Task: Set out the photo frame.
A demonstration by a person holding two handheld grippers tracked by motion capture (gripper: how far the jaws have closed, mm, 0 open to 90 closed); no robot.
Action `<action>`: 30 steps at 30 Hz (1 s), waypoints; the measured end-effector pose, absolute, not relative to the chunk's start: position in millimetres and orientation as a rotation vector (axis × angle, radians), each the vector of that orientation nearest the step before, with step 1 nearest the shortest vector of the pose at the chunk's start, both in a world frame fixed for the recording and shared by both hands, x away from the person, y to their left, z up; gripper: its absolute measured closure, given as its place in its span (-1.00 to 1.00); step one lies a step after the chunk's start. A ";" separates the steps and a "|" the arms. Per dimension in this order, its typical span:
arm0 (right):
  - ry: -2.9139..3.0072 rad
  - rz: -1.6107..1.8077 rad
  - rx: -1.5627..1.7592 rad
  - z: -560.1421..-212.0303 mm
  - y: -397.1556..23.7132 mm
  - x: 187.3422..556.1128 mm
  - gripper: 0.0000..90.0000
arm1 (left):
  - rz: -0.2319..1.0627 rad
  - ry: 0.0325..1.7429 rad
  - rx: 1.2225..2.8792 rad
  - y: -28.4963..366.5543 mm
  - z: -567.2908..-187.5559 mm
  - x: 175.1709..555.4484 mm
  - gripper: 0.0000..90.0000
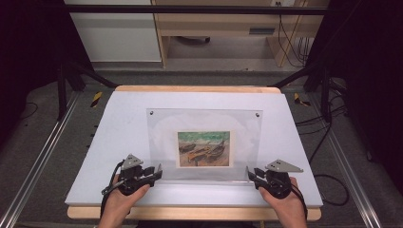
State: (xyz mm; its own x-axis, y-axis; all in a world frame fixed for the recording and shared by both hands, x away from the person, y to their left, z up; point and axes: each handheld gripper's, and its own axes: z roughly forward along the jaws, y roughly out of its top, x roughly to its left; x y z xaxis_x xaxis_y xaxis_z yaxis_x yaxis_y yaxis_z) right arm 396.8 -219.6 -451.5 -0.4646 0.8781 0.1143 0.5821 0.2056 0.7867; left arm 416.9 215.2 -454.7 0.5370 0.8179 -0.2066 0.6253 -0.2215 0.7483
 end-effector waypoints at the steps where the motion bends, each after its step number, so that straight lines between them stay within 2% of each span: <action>1: 2.127 1.139 1.366 -451.9 -219.1 396.1 0.49 | 0.287 1.171 1.947 215.8 -455.2 416.6 0.32; 30: 2.186 1.106 1.361 -456.7 -219.6 388.0 0.50 | 0.271 1.149 2.017 215.0 -460.2 412.3 0.32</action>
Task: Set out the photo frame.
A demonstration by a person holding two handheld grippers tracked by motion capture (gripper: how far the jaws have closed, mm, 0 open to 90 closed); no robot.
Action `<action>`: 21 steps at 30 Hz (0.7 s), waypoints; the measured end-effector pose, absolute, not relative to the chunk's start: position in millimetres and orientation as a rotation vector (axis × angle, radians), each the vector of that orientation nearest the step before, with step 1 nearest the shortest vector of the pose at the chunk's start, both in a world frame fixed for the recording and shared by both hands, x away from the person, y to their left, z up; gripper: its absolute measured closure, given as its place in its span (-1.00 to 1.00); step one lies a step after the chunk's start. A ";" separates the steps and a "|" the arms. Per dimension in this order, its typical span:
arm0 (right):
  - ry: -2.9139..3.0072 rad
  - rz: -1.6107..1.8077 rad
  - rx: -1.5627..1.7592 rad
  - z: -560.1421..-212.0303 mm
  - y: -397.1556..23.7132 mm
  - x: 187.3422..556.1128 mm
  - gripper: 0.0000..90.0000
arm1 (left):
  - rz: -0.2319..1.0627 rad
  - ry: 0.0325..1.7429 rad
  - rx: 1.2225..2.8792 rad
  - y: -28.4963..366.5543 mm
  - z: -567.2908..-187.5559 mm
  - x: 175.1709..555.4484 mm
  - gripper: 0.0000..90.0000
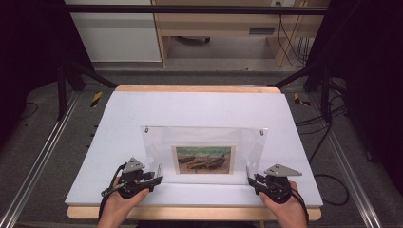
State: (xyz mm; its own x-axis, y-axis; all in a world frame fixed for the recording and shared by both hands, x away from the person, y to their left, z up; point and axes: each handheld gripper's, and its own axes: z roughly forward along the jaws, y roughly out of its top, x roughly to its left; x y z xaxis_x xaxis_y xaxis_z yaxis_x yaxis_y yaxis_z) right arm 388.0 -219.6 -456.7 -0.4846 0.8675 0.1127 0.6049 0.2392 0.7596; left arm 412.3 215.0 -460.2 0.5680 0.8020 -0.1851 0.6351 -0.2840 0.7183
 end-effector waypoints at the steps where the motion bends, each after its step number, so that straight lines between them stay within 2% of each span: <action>1: 2.184 1.106 1.361 -456.6 -219.4 388.1 0.50 | 0.270 1.149 2.017 215.0 -460.2 412.3 0.32; 21: 2.187 1.110 1.366 -457.0 -220.1 388.2 0.50 | 0.258 1.154 2.009 215.8 -460.1 412.7 0.31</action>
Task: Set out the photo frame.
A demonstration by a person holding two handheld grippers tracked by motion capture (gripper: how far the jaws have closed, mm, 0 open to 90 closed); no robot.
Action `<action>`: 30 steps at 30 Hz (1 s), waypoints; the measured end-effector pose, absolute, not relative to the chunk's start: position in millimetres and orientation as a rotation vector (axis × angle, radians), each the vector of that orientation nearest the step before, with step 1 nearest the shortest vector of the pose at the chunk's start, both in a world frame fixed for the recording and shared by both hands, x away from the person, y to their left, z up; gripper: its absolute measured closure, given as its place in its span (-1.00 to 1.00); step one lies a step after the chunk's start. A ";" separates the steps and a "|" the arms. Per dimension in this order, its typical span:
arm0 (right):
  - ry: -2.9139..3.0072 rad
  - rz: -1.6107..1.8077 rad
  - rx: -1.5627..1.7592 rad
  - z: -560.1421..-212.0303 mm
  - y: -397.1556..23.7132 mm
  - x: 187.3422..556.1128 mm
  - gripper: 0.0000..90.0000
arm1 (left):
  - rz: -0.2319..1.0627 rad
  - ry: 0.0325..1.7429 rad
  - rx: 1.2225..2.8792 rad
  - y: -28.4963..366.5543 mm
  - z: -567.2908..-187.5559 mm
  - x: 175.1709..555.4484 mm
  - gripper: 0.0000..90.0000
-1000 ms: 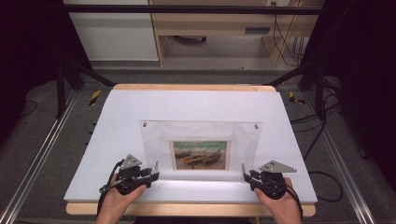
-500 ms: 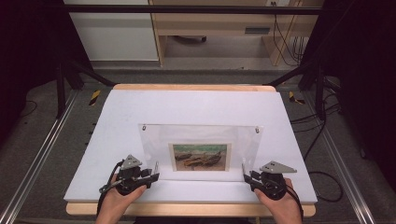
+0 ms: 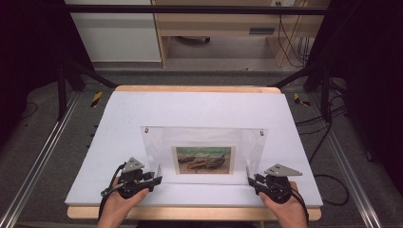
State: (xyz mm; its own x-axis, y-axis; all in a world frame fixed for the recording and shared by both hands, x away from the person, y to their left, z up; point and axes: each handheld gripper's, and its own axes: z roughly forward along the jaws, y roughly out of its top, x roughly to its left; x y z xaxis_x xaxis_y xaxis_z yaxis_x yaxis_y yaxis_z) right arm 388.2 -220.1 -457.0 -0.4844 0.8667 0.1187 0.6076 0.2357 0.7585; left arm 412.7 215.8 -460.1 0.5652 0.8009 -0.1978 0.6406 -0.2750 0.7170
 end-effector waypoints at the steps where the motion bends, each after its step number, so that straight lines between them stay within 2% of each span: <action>1: 2.188 1.111 1.366 -457.0 -220.2 388.2 0.50 | 0.258 1.154 2.009 215.8 -460.1 412.7 0.31; 9: 2.187 1.121 1.366 -457.4 -219.8 388.3 0.41 | 0.246 1.156 1.983 216.7 -459.1 412.4 0.24; 14: 2.176 1.116 1.360 -457.6 -217.7 389.1 0.07 | 0.272 1.157 1.957 220.0 -456.3 413.0 -0.02; 20: 2.138 1.136 1.342 -454.4 -225.3 389.1 -0.28 | 0.279 1.143 1.941 227.0 -452.1 411.5 -0.16; 25: 2.097 1.131 1.348 -452.8 -240.5 383.9 -0.43 | 0.333 1.136 1.943 238.3 -447.9 410.0 -0.34; 30: 2.042 1.119 1.386 -451.9 -257.6 379.5 -0.50 | 0.350 1.144 1.929 251.7 -446.1 408.1 -0.39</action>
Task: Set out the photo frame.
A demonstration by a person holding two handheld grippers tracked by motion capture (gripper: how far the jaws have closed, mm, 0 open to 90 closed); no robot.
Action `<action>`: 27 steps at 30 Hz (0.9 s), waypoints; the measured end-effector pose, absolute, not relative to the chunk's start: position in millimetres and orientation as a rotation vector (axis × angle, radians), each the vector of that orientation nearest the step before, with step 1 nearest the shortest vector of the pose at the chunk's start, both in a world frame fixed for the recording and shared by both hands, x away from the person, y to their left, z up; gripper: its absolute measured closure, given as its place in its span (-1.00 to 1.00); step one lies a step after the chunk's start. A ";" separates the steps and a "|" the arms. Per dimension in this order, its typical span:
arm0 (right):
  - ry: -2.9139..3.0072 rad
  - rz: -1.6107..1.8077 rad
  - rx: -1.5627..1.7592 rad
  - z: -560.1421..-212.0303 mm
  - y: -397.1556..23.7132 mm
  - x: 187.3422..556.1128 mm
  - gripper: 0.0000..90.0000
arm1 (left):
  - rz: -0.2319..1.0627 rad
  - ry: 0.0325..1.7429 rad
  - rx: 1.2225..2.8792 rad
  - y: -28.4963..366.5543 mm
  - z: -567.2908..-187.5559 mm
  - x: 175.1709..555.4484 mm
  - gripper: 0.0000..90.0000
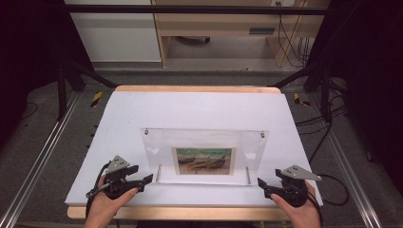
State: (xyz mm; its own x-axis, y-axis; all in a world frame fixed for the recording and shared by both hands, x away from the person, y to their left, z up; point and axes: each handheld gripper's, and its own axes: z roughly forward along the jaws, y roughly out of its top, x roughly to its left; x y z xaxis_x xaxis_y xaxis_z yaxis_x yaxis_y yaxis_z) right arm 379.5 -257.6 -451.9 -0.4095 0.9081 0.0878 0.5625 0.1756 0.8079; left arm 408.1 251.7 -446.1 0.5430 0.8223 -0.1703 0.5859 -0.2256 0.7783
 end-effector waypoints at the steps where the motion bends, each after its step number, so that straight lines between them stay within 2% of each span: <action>1: 2.033 1.111 1.388 -451.9 -260.8 379.1 -0.50 | 0.362 1.146 1.926 253.8 -445.8 408.2 -0.41; 10: 1.946 1.047 1.443 -455.6 -275.9 384.0 -0.64 | 0.432 1.185 1.903 266.5 -446.1 412.4 -0.56; 18: 1.916 1.011 1.451 -459.5 -279.1 393.6 -0.68 | 0.473 1.196 1.913 267.3 -448.7 416.9 -0.70; 27: 1.901 0.977 1.478 -464.6 -279.4 406.5 -0.70 | 0.509 1.240 1.919 273.0 -454.5 428.1 -0.73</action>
